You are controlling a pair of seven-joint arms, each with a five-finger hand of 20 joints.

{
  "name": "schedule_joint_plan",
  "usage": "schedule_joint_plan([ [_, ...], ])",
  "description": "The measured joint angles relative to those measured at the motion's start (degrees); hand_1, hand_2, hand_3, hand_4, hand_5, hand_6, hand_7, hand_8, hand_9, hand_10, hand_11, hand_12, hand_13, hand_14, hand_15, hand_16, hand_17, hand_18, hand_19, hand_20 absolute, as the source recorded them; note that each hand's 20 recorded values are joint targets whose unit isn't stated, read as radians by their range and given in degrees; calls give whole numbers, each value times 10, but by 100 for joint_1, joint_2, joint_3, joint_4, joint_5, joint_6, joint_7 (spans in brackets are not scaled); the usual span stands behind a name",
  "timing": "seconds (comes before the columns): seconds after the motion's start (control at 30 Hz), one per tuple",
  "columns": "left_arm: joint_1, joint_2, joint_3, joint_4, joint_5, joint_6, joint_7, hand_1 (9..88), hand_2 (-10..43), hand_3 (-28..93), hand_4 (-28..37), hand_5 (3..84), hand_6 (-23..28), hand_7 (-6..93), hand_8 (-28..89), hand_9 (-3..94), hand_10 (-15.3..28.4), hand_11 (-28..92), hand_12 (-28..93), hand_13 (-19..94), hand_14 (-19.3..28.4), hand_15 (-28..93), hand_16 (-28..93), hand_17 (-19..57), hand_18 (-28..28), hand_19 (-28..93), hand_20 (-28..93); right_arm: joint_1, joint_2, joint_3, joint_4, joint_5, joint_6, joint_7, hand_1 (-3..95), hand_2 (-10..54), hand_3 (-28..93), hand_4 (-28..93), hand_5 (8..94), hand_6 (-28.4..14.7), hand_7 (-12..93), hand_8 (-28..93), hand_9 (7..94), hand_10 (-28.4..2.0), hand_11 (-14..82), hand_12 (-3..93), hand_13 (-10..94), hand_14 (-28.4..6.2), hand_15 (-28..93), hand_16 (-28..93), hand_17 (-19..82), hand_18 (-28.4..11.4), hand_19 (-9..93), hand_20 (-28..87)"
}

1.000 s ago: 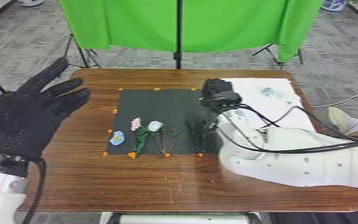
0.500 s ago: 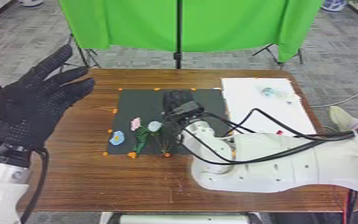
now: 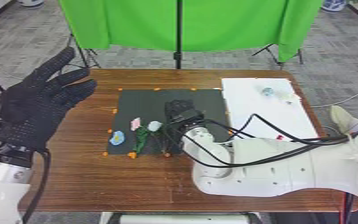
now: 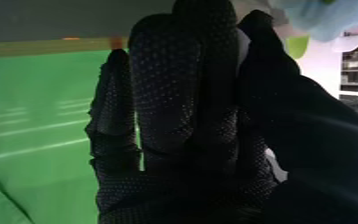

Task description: Arrange flowers

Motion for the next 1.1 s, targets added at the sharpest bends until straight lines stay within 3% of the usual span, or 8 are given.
schedule_joint_plan([
  [0.3,-67,-10,21,15,2,-33,-176,225,79,755,-263,287,64,168,-111,270,206,272,116,204,279,497,-88,-90,284,569,233,-65,3,32,-17,-22,-199,38,438,-95,721,-283,705,23,169,-120,878,-75,193,227,796,-40,596,184,284,-191,837,198],
  [0.73,-101,-95,30,32,3,-42,-405,226,80,754,-262,288,64,168,-112,271,207,273,115,203,277,497,-87,-90,284,571,233,-200,119,153,-233,26,-342,35,402,-95,742,-283,688,14,166,-127,855,-88,243,169,787,-48,606,179,277,-198,831,212],
  [1.1,116,-211,-89,-17,5,9,-458,227,81,754,-261,288,65,168,-112,271,207,273,114,204,279,498,-88,-90,284,572,232,-158,340,227,-487,-141,-345,81,398,-95,739,-283,690,8,161,-125,858,-89,248,164,793,-55,609,174,279,-207,837,215],
])
